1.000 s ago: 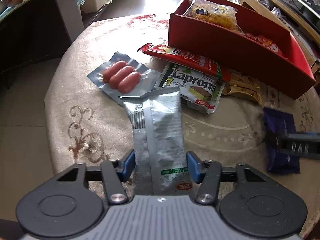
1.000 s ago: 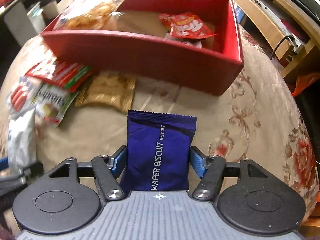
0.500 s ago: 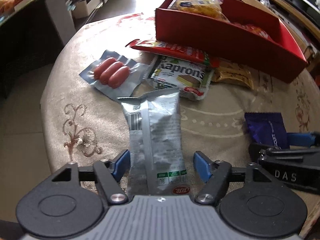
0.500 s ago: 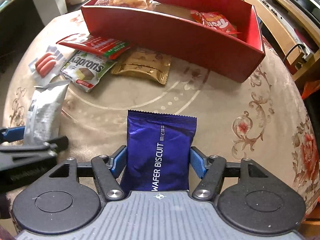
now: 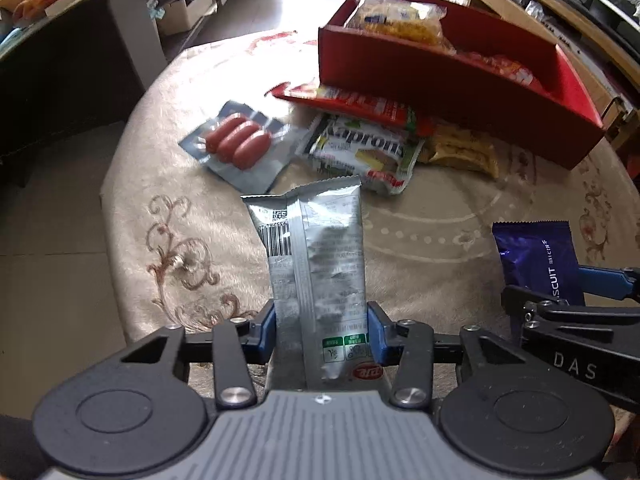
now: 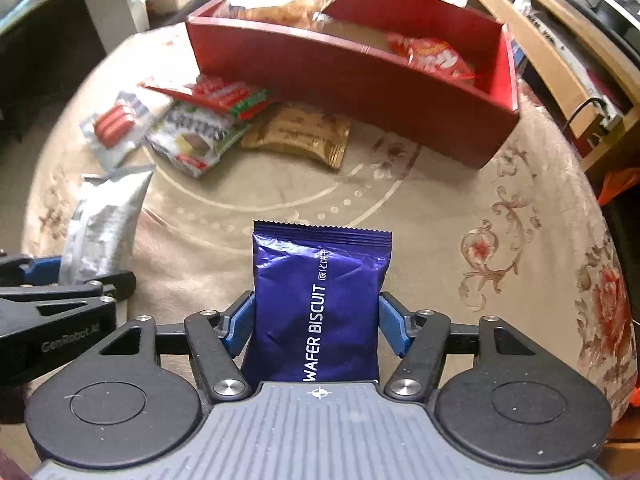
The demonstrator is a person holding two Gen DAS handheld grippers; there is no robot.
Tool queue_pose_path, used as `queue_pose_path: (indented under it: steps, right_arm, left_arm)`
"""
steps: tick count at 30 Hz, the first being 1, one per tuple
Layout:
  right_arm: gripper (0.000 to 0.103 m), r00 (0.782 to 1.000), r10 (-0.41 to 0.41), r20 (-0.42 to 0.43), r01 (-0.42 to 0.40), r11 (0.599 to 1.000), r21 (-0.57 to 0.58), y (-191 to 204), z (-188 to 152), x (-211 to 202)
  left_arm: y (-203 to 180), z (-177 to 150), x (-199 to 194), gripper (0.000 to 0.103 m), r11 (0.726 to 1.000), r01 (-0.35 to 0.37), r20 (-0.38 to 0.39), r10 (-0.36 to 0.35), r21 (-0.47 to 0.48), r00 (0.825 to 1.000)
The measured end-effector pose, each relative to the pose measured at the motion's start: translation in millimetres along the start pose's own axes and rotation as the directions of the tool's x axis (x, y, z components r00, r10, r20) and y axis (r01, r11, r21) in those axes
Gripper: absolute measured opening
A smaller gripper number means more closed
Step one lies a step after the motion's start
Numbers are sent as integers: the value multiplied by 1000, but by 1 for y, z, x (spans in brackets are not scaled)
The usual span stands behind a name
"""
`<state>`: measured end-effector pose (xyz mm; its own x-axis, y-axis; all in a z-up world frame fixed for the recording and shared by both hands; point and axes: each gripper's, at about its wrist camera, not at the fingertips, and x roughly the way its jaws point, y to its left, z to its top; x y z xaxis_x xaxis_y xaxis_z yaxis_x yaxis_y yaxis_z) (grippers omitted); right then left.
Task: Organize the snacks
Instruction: 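Carry the silver pouch and Wafer Biscuit pack over the red box with both tools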
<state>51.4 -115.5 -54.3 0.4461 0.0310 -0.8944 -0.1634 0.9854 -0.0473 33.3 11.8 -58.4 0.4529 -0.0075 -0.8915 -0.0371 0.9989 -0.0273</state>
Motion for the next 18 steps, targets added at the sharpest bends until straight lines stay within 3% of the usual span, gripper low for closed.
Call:
queue_pose_path:
  steps: [18]
  right_arm:
    - [71,993,-29,111,18,995,99,-21,31,-19]
  left_arm:
    - [-24,50,-16,41,998,46,109,-49,31,993]
